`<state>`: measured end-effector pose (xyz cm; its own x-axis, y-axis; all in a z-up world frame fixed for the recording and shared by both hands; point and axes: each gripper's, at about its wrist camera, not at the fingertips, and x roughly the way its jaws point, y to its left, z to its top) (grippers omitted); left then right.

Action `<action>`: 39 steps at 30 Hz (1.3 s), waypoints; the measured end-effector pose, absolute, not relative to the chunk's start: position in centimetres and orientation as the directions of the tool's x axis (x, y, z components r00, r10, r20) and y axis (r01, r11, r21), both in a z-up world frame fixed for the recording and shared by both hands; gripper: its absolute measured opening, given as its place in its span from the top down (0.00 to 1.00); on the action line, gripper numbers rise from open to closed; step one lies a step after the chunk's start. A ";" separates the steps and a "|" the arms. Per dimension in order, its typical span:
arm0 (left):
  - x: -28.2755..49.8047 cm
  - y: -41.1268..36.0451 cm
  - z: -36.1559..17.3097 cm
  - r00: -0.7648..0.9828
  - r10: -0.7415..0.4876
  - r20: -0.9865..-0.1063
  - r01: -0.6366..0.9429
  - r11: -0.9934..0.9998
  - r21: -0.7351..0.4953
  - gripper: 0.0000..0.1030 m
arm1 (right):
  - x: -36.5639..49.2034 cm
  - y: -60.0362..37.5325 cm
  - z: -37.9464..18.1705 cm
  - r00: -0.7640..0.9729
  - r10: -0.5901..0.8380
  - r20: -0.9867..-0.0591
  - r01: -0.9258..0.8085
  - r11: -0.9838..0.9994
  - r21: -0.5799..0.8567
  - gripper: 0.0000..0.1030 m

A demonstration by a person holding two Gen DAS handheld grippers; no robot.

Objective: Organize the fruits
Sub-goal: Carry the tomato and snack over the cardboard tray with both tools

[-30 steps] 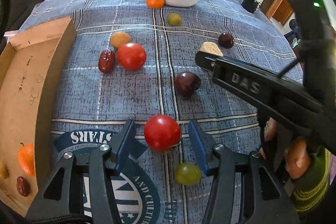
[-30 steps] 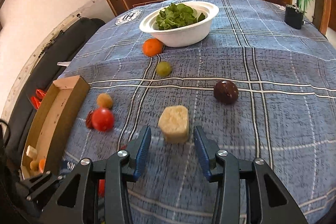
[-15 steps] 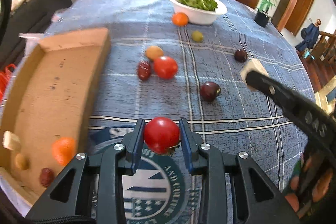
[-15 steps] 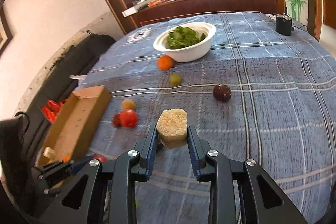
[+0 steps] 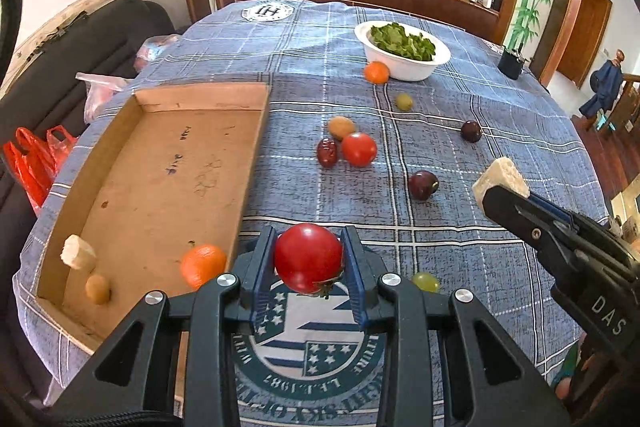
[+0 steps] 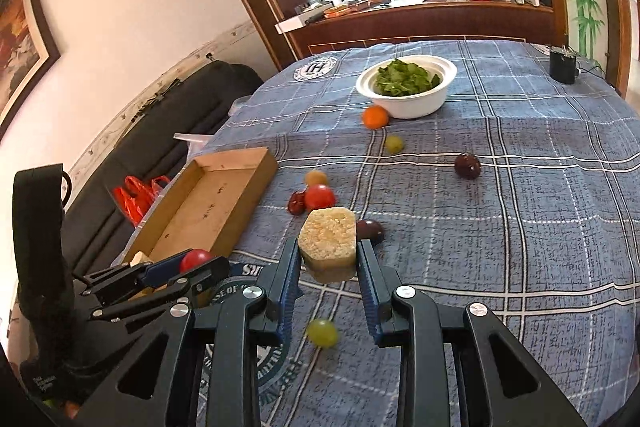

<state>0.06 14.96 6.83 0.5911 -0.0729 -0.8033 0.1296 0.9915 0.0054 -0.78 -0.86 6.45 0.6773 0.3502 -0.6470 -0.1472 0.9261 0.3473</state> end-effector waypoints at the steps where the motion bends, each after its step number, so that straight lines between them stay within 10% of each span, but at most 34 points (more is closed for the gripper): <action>1: -0.1 15.1 6.9 0.593 -0.071 -0.802 0.126 0.992 0.005 0.71 | -0.9 -0.7 6.5 0.677 0.352 -0.646 -0.150 0.926 0.348 0.72; 39: 0.3 20.5 6.3 0.584 -0.045 -0.810 0.040 0.999 -0.027 0.71 | -0.7 5.1 6.9 0.629 0.406 -0.663 -0.261 0.914 0.311 0.72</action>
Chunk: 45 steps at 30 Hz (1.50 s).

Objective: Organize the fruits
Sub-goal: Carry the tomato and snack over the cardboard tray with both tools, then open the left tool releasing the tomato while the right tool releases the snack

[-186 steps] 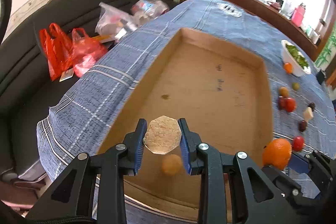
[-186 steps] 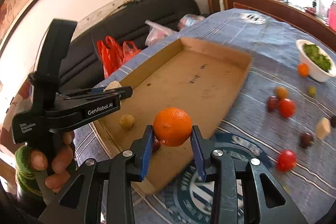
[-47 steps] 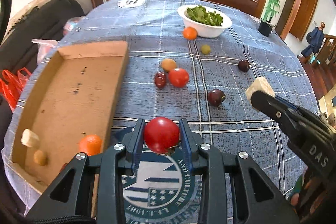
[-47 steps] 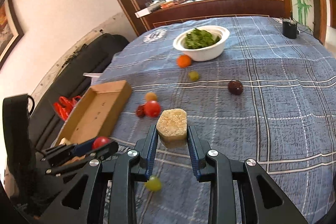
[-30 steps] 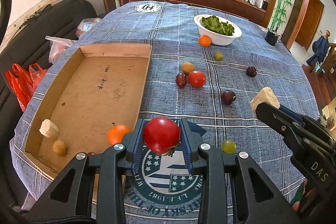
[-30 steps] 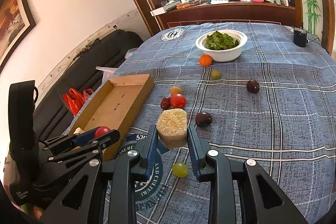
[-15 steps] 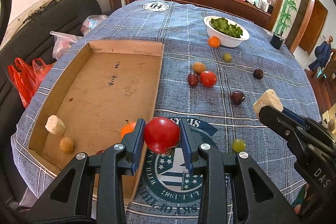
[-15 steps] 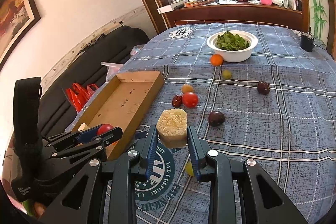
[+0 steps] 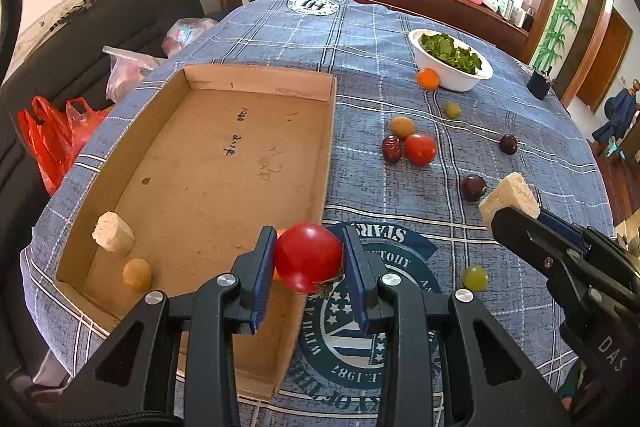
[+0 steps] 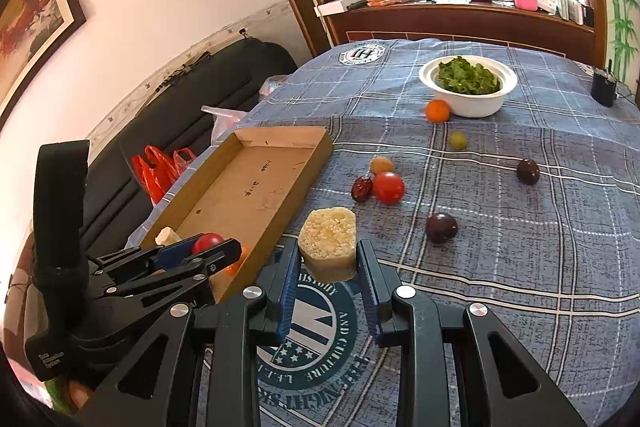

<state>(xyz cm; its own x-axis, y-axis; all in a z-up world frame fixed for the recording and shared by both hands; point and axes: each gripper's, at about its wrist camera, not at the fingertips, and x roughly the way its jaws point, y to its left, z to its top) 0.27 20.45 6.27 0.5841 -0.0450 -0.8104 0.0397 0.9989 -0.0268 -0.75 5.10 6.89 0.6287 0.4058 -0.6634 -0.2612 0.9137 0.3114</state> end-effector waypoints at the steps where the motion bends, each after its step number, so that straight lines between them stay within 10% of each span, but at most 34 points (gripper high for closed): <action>1: 0.3 20.6 6.2 0.583 -0.044 -0.811 0.036 0.999 -0.028 0.71 | -0.7 5.3 6.9 0.626 0.409 -0.664 -0.266 0.913 0.311 0.72; 45: 5.1 30.2 1.1 0.450 0.091 -0.889 -0.120 0.992 0.041 0.70 | 9.8 21.3 0.4 0.385 0.448 -0.807 -0.492 0.839 0.231 0.73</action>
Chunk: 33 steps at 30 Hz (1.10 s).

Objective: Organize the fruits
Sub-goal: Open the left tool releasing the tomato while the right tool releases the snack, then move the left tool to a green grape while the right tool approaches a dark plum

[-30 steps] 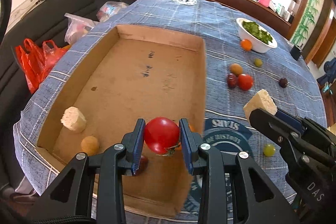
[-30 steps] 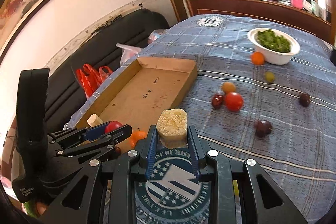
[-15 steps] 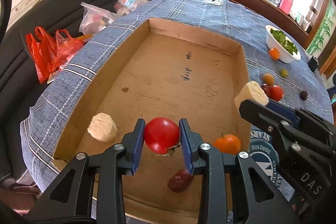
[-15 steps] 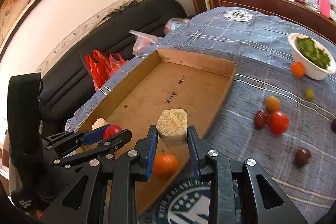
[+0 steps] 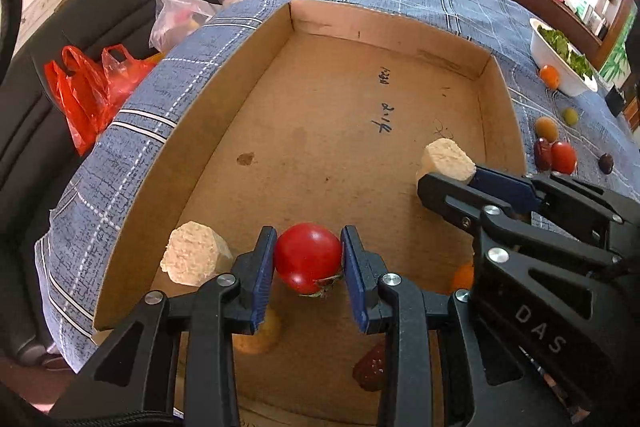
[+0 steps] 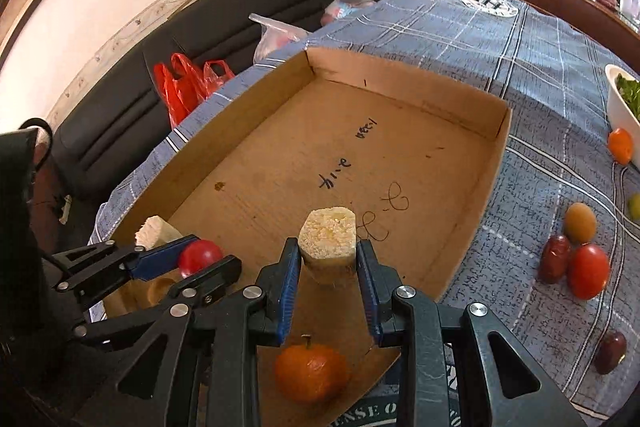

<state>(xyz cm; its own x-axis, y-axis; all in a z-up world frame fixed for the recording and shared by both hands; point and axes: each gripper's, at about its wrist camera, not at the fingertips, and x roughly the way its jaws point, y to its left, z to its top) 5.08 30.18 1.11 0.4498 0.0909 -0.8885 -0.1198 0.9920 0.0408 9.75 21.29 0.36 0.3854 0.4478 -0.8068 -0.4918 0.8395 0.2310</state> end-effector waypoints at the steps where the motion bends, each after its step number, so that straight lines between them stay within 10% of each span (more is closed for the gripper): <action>1: 5.1 30.2 1.1 0.447 0.096 -0.889 -0.122 0.992 0.046 0.70 | 9.8 21.3 0.3 0.384 0.448 -0.807 -0.495 0.838 0.229 0.72; 33: 1.6 25.3 5.4 0.532 -0.002 -0.847 -0.042 0.999 -0.029 0.54 | 2.7 5.9 4.1 0.529 0.389 -0.754 -0.251 0.921 0.299 0.61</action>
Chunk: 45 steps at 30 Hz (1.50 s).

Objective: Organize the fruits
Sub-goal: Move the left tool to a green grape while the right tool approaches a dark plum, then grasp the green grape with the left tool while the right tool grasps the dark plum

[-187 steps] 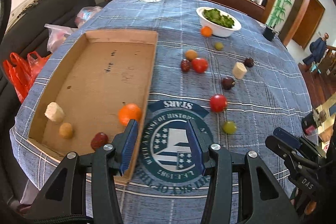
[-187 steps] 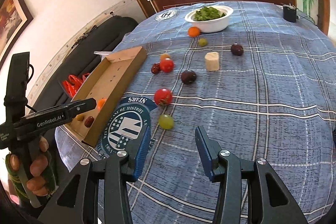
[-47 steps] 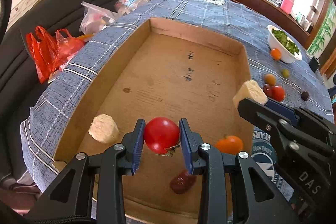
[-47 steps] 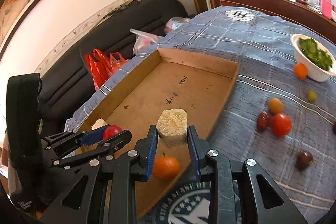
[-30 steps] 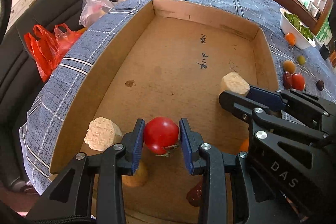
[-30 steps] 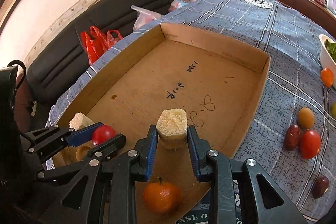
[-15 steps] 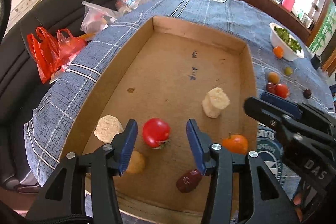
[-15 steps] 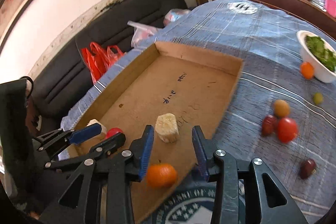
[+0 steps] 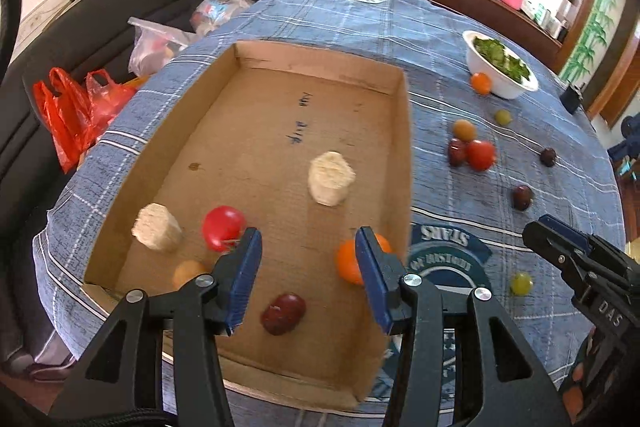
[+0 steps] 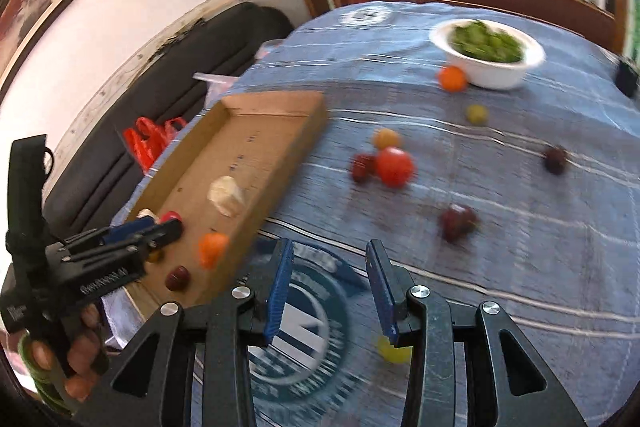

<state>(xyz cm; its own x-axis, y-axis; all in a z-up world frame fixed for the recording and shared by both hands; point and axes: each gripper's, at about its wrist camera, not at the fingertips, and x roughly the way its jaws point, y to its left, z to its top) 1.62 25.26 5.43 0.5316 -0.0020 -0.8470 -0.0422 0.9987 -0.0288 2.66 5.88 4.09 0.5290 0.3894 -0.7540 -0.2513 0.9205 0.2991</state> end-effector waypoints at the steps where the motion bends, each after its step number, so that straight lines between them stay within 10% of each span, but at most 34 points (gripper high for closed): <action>1: 1.5 24.9 5.4 0.531 -0.006 -0.847 -0.035 0.999 -0.029 0.54 | 2.5 5.1 3.9 0.532 0.377 -0.758 -0.232 0.926 0.297 0.61; 45: 0.1 10.1 2.1 0.361 -0.253 -0.898 0.310 0.940 -0.140 0.53 | 5.4 -1.1 1.1 0.535 0.320 -0.781 -0.161 0.947 0.278 0.60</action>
